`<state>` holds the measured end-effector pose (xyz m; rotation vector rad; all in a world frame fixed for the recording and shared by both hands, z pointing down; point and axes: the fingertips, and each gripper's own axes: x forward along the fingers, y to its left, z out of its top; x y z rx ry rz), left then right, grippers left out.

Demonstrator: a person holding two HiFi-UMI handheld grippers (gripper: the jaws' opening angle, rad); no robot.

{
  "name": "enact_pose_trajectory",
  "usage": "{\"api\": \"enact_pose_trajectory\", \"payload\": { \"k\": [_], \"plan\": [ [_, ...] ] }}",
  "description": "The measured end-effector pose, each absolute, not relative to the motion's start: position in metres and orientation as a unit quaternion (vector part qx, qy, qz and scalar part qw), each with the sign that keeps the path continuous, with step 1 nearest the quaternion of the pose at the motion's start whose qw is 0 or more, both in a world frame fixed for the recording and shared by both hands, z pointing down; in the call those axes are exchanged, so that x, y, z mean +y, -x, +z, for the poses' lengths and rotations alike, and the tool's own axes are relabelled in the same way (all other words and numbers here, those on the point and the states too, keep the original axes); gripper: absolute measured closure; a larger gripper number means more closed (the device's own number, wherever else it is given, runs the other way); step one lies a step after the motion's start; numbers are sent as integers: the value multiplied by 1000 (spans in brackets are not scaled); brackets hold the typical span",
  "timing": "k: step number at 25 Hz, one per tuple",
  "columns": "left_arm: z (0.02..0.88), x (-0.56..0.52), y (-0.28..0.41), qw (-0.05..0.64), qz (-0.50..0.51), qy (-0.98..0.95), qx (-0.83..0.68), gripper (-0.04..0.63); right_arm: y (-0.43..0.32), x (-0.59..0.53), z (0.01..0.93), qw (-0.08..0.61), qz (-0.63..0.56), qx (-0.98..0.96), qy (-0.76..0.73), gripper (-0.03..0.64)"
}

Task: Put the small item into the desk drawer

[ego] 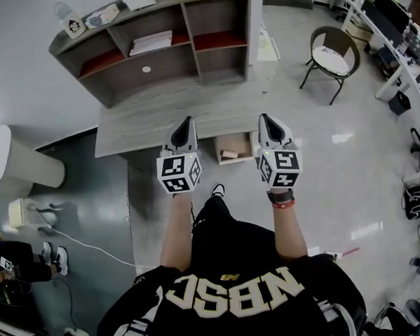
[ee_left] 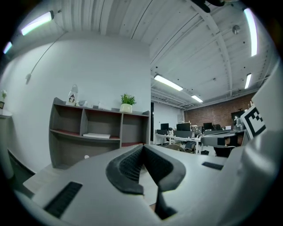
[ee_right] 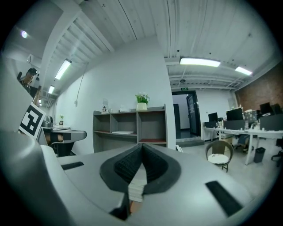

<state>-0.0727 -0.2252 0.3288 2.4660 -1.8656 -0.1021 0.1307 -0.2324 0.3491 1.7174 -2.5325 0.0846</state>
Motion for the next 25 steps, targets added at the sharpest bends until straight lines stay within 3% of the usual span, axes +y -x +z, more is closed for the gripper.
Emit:
{"api": "enact_pose_trajectory", "payload": {
  "k": [25],
  "plan": [
    [325, -194, 72, -1, -34, -794, -607, 583, -112, -219, 355, 14, 58, -847, -528, 607]
  ]
}}
